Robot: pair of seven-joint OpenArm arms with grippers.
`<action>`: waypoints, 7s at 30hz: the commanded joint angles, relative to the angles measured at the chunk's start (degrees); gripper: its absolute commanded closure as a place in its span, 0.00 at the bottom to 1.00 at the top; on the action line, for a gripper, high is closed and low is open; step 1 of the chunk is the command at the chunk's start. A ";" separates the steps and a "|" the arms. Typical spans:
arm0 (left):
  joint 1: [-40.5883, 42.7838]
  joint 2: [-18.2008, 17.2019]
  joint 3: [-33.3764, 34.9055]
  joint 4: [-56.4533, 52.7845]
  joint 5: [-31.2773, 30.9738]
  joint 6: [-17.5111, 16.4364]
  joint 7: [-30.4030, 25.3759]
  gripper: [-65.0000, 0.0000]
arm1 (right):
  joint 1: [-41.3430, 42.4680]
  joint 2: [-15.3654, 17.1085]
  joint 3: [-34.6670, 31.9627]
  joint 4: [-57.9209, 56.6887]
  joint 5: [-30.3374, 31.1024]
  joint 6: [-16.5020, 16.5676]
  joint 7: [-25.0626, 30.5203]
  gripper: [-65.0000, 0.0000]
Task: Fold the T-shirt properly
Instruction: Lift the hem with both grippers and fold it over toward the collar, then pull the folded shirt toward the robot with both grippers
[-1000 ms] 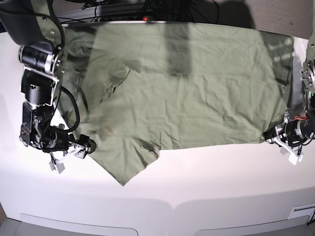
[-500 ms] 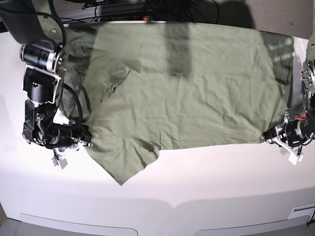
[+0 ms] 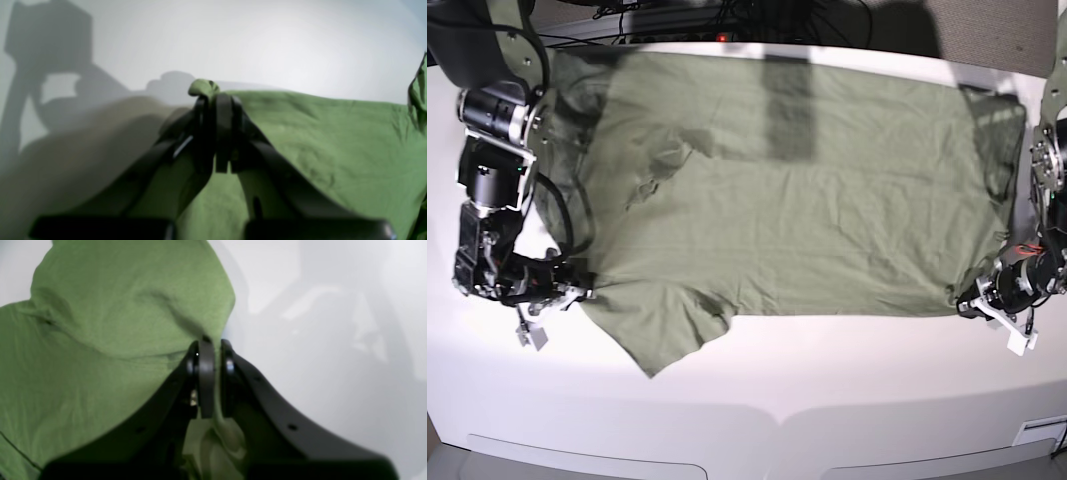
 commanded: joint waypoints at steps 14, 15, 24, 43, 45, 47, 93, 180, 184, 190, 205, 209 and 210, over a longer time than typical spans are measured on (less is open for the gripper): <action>-0.74 -0.92 -0.02 11.89 -6.40 -0.52 13.42 1.00 | 1.66 5.46 -14.67 11.10 7.61 1.41 -3.34 1.00; 0.15 -1.01 -0.02 12.94 -7.17 -0.52 13.94 1.00 | 1.53 5.49 -15.82 12.11 7.85 1.41 -3.32 1.00; 13.77 -2.82 -0.02 26.69 -12.26 0.79 14.19 1.00 | -5.73 5.46 -14.80 23.98 9.77 1.41 -3.85 1.00; 21.29 -6.71 -0.04 44.04 -23.41 5.38 29.00 1.00 | -27.98 5.49 -5.03 47.32 6.19 1.41 -4.24 1.00; 21.27 -6.97 -0.04 44.06 -24.33 5.38 30.53 1.00 | -29.11 5.51 -3.41 47.82 6.21 1.41 -4.26 1.00; 21.40 -7.06 -0.04 44.06 -27.23 5.35 32.63 1.00 | -30.01 5.51 -2.75 48.24 6.25 1.41 -4.26 1.00; 40.98 -4.55 -14.38 62.77 -29.99 5.40 38.40 1.00 | -37.46 7.08 -2.84 55.47 9.09 1.41 -11.54 1.00; 45.59 0.24 -14.38 62.75 -21.38 5.35 34.53 1.00 | -4.50 0.85 -18.03 5.60 7.61 0.39 -8.94 0.50; 45.59 0.26 -14.38 62.75 -21.38 5.38 34.69 1.00 | -4.48 0.90 -18.03 5.62 7.80 0.39 -11.91 0.68; 45.59 0.24 -14.38 62.75 -21.38 5.35 34.69 1.00 | -4.42 0.90 -18.03 5.81 9.01 0.44 -11.78 1.00; 45.57 0.24 -14.38 62.75 -21.38 5.35 34.67 1.00 | -10.08 1.03 -18.03 32.61 22.36 1.41 -25.64 1.00; 45.55 0.22 -14.38 62.75 -21.35 5.35 34.67 1.00 | -14.27 1.73 -18.01 42.53 28.04 1.41 -31.76 1.00; 45.55 0.22 -14.38 62.77 -21.35 5.35 34.67 1.00 | -15.50 2.23 -18.01 44.63 29.35 1.41 -32.32 1.00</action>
